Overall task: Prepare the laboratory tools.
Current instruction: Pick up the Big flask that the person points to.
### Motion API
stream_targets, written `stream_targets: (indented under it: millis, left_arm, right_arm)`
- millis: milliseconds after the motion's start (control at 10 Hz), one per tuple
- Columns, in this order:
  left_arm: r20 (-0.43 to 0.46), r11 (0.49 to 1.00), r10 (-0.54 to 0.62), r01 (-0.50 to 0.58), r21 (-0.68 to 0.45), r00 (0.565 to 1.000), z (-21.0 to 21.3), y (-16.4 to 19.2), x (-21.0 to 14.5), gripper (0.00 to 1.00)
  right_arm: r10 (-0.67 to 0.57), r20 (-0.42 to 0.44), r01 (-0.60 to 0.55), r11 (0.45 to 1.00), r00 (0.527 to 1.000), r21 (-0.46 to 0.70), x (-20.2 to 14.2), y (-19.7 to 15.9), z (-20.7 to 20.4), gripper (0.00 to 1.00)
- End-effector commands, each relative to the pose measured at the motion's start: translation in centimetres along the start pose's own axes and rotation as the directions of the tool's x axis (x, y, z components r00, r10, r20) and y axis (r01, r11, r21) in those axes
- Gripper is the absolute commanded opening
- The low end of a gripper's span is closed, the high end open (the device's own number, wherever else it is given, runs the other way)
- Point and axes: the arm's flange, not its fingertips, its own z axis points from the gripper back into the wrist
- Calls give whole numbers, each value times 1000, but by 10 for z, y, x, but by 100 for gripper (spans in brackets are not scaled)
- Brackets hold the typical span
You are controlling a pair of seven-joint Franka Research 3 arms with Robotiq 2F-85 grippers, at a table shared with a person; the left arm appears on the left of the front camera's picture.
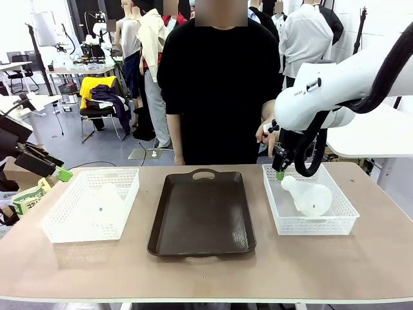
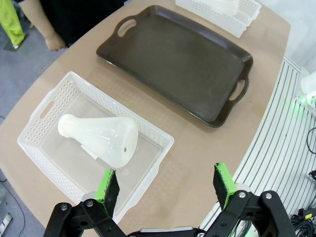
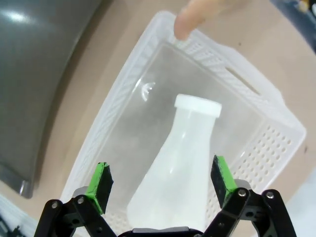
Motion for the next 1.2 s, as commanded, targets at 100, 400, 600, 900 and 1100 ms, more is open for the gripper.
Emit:
stream_targets:
  millis: [100,400,600,900,1100]
  left_arm:
    - [-1,1000,-6,6,-2,1000,1,2,-2,100]
    - [-1,1000,-6,6,-2,1000,1,2,-2,100]
    - [-1,1000,-6,6,-2,1000,1,2,-2,100]
    - [-1,1000,-6,6,-2,1000,1,2,-2,100]
    - [-1,1000,-6,6,-2,1000,1,2,-2,100]
  right_arm:
    - [-50,-31,47,996,998,-70,20,-11,-26,100]
    - [-68,-73,63,996,995,-71,29,-21,-48,100]
    - [-71,-98,65,996,993,-58,30,-27,-59,100]
    - [-71,-153,65,997,986,-40,30,-32,-68,98]
    - [-67,-164,66,998,984,-17,29,-34,-70,67]
